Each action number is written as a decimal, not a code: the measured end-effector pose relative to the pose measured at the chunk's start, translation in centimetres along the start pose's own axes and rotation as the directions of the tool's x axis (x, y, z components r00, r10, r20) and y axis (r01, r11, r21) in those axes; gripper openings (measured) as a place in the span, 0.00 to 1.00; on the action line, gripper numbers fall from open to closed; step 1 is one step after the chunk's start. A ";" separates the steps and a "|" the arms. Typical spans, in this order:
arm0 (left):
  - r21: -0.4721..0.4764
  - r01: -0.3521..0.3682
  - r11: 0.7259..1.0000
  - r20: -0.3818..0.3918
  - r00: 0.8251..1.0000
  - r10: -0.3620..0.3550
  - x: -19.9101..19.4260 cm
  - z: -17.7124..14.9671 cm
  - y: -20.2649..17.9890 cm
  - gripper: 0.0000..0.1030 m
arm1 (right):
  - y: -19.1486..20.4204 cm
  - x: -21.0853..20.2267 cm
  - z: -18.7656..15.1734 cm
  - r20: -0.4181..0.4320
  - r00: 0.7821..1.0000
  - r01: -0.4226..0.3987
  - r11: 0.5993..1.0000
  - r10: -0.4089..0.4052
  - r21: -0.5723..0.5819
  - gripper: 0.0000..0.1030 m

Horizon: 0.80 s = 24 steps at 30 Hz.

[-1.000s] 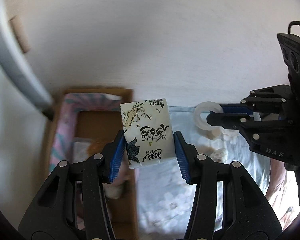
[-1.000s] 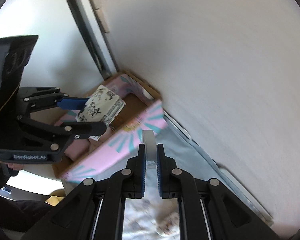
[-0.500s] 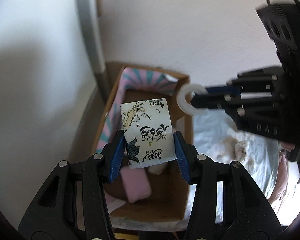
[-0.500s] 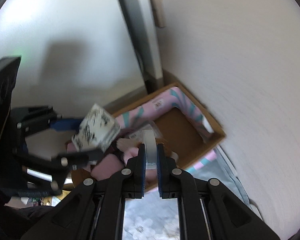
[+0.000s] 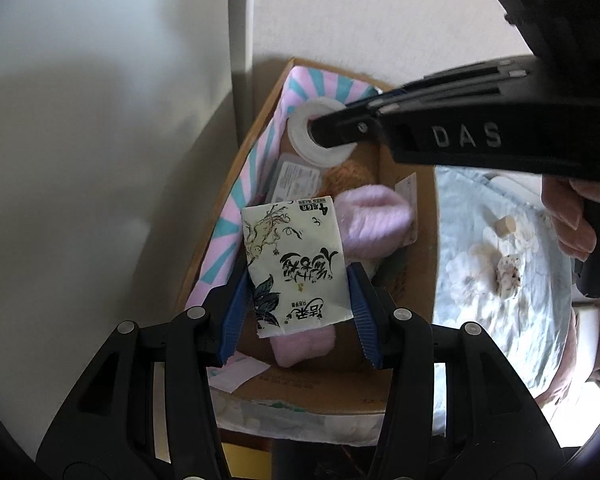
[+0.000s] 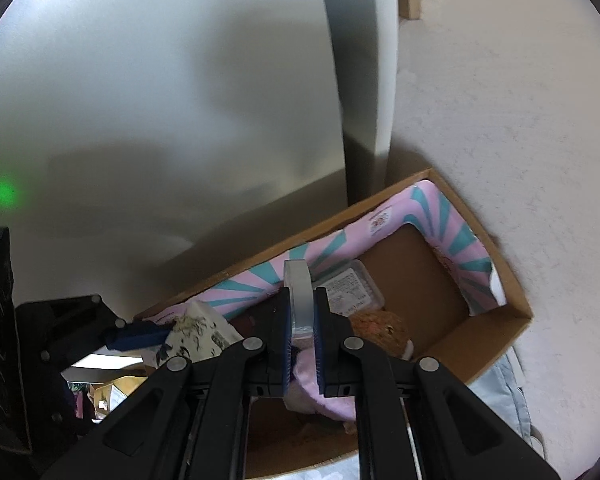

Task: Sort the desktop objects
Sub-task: 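Carry both items into the cardboard box and open both tools, then move both tools back over the last items on the sheet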

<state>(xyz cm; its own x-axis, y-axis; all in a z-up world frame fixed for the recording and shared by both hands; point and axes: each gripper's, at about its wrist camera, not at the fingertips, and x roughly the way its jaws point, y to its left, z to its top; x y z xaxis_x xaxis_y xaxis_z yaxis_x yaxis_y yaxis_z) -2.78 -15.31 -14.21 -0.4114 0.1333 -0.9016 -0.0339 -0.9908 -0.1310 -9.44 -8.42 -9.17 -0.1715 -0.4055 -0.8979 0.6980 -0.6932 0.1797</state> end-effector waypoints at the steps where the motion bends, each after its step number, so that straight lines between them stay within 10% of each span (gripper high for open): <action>1: 0.001 -0.003 1.000 0.000 1.000 0.003 0.3 -0.4 0.1 0.43 | 0.0 0.2 0.1 -0.003 1.000 0.001 1.000 -0.001 0.000 0.09; 8: -0.004 0.021 1.000 -0.030 0.999 -0.021 1.1 -1.3 0.2 0.46 | -0.1 1.9 0.5 -0.055 0.998 0.024 1.000 -0.023 0.019 0.09; 10: -0.010 0.024 1.000 -0.047 0.999 -0.024 1.5 -1.5 0.1 0.82 | -0.3 2.3 0.5 -0.076 0.996 0.043 0.998 -0.039 0.045 0.10; 11: -0.004 0.012 1.000 -0.048 0.999 -0.012 1.6 -1.6 0.0 1.00 | -0.5 2.4 0.4 -0.074 0.996 0.048 0.998 -0.044 0.051 0.16; 14: 0.038 -0.004 0.999 -0.016 1.000 0.005 1.4 -1.8 -0.7 1.00 | -0.8 2.1 0.2 -0.025 0.997 0.070 0.995 -0.068 0.073 0.86; 15: 0.042 -0.008 0.999 -0.020 1.000 0.009 1.5 -1.9 -0.9 1.00 | -0.9 2.0 0.1 -0.006 0.998 0.069 0.994 -0.069 0.080 0.91; 24: 0.041 -0.006 0.999 -0.024 1.000 0.007 2.3 -2.3 -2.0 1.00 | -1.8 1.7 -0.6 -0.003 0.998 0.062 0.990 -0.062 0.123 0.91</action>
<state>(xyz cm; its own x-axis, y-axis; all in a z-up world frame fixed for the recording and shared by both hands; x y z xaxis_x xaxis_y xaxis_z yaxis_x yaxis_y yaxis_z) -1.60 -12.98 -16.94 -0.3900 0.1266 -0.9121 -0.0688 -0.9917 -0.1082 -10.59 -7.46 -11.25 -0.2123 -0.3594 -0.9087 0.5949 -0.7853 0.1716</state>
